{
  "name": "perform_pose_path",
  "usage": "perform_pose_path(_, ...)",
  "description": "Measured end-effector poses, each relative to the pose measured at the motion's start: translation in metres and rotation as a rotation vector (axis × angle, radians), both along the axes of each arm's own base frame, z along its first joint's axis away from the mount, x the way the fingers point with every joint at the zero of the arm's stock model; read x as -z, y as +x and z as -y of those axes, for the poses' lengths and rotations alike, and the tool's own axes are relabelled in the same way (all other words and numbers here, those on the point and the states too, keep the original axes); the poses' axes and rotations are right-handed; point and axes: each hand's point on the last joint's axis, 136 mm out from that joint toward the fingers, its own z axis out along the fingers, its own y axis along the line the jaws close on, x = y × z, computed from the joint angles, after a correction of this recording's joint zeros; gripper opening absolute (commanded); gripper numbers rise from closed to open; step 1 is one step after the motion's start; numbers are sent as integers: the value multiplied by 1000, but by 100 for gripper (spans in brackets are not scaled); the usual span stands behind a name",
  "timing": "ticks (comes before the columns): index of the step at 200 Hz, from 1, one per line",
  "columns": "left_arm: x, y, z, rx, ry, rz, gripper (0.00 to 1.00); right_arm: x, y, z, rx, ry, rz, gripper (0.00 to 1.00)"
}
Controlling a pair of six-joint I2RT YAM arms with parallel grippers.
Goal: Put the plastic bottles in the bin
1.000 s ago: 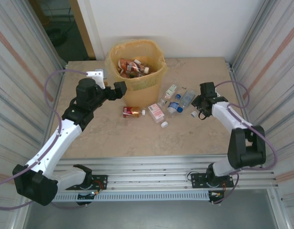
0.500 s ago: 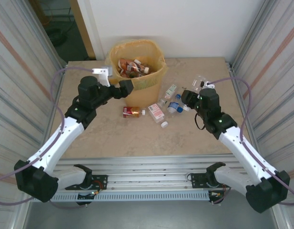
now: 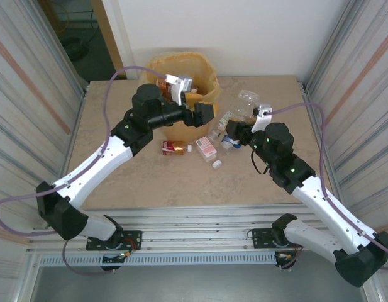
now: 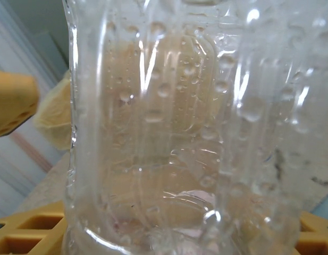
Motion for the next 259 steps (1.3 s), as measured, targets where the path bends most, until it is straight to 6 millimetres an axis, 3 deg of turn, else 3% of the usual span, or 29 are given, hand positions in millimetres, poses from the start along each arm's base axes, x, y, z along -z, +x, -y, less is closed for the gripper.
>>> perform_pose_path(47,4,0,26,87,32,2,98,2,-10,-34,-130,-64,23,48)
perform_pose_path(94,19,-9,41,160,64,-29,96,-11,-15,-48,-182,-71,66,49)
perform_pose_path(109,20,-10,42,172,67,-36,90,-13,-16,-51,-194,-76,78,49)
perform_pose_path(147,19,-12,46,194,64,-33,61,-12,-14,-64,-228,-97,76,52)
perform_pose_path(177,21,-9,45,186,66,-37,38,-10,-11,-63,-210,-106,75,67)
perform_pose_path(215,15,-1,41,167,59,-29,27,-10,-9,-60,-185,-126,76,100)
perform_pose_path(259,-20,44,5,28,18,29,26,-8,-5,-45,-108,-144,59,98)
